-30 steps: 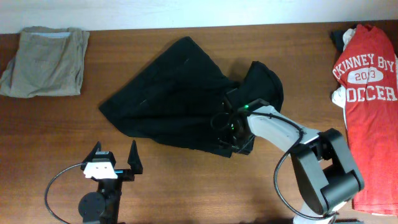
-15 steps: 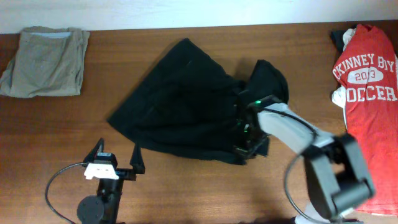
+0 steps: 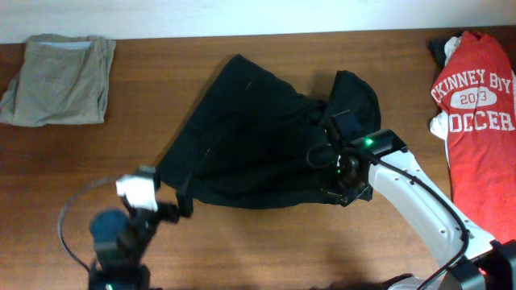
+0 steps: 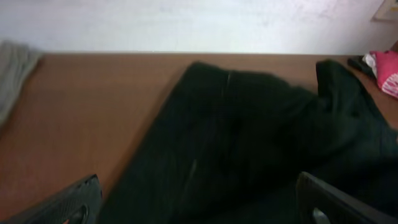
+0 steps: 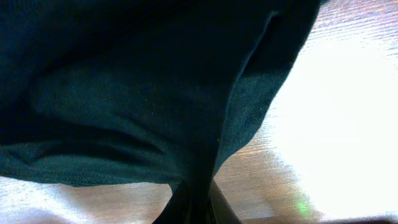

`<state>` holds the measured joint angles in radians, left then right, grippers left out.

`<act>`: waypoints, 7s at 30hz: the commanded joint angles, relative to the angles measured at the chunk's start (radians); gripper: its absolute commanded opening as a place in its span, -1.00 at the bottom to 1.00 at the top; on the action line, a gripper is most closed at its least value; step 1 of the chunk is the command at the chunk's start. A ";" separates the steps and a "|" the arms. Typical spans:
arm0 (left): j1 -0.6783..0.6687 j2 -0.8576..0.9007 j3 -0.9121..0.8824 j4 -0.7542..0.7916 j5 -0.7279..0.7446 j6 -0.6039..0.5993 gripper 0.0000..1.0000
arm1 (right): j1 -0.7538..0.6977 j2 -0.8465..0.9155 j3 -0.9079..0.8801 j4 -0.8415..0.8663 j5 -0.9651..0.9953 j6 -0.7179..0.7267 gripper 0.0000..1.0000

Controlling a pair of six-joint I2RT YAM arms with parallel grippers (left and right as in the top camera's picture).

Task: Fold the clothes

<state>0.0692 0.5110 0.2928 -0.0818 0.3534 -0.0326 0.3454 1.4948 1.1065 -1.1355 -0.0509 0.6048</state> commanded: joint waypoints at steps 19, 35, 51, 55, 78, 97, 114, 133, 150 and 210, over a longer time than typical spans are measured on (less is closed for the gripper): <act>-0.003 1.184 0.784 -0.582 -0.246 0.049 0.98 | 0.001 -0.006 -0.002 0.054 0.030 0.000 -0.85; 0.013 1.384 0.784 -0.497 -0.103 0.048 0.95 | 0.001 -0.006 -0.002 0.058 0.030 -0.022 -0.85; 0.024 1.345 0.933 -0.710 -0.106 0.018 -0.99 | -0.013 -0.011 0.095 -0.033 0.035 -0.022 -0.92; 0.034 1.148 1.056 -0.822 -0.105 -0.036 -0.99 | -0.032 -0.028 0.314 -0.179 0.130 -0.030 -0.92; 0.032 0.417 1.563 -1.074 -0.027 -0.138 -0.99 | -0.032 -0.272 1.218 -0.497 0.340 -0.050 -0.92; 0.032 1.059 1.606 -1.167 -0.215 -0.138 -0.99 | -0.033 0.259 1.316 -0.386 0.396 -0.051 -0.92; 0.065 1.493 1.606 -1.121 -0.372 -0.137 -0.99 | -0.024 0.455 1.296 -0.563 0.164 -0.097 -0.92; 0.065 1.493 1.582 -1.367 -0.422 -0.083 -0.99 | 0.149 0.273 0.593 -0.446 0.253 0.093 -0.92; 0.065 1.493 1.275 -1.286 -0.422 -0.113 -0.94 | 0.357 0.273 0.277 -0.325 0.106 0.080 -0.34; 0.065 1.493 1.275 -1.194 -0.421 -0.113 0.46 | -0.191 0.430 0.327 0.130 0.038 -0.510 -0.92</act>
<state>0.1261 2.0186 1.5723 -1.2774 -0.0608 -0.1463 0.1574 1.9312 1.3705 -0.9718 -0.0639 0.0540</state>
